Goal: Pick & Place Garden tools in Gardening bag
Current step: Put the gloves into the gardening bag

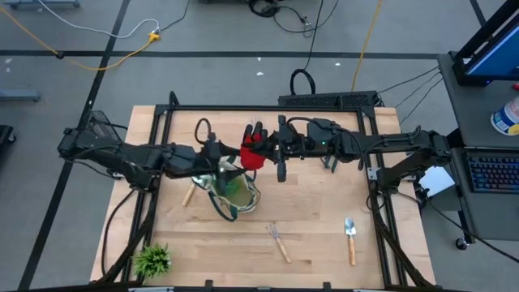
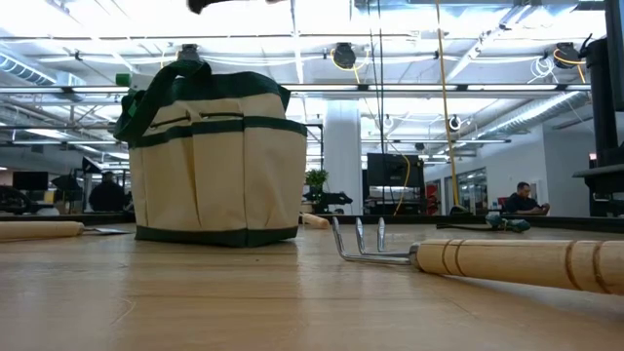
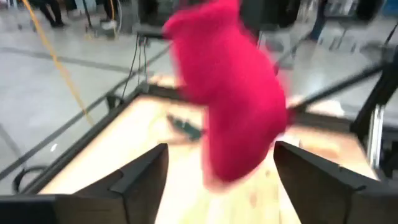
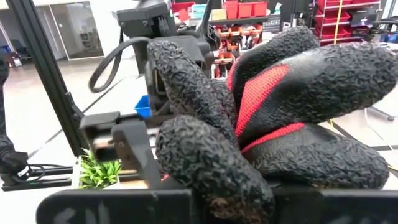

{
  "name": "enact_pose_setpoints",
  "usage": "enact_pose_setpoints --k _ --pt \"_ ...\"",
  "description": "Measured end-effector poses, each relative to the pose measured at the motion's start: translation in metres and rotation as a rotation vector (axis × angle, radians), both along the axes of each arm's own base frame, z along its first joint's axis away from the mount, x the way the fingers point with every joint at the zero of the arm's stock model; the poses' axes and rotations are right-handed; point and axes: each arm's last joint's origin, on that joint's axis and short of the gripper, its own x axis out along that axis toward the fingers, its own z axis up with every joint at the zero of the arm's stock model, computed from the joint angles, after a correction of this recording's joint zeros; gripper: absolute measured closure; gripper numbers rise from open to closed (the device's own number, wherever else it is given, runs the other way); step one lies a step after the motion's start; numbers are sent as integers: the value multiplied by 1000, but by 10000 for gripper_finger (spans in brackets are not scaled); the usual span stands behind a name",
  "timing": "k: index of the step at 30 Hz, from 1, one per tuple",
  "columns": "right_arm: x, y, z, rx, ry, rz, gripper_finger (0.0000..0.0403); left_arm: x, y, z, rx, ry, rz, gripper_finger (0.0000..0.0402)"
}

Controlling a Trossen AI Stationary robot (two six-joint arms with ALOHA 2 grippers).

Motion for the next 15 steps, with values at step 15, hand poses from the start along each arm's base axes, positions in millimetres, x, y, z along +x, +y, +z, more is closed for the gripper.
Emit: enact_pose_setpoints --k 15 --pt "16 15 -20 76 21 44 368 -98 15 22 -92 86 -78 62"
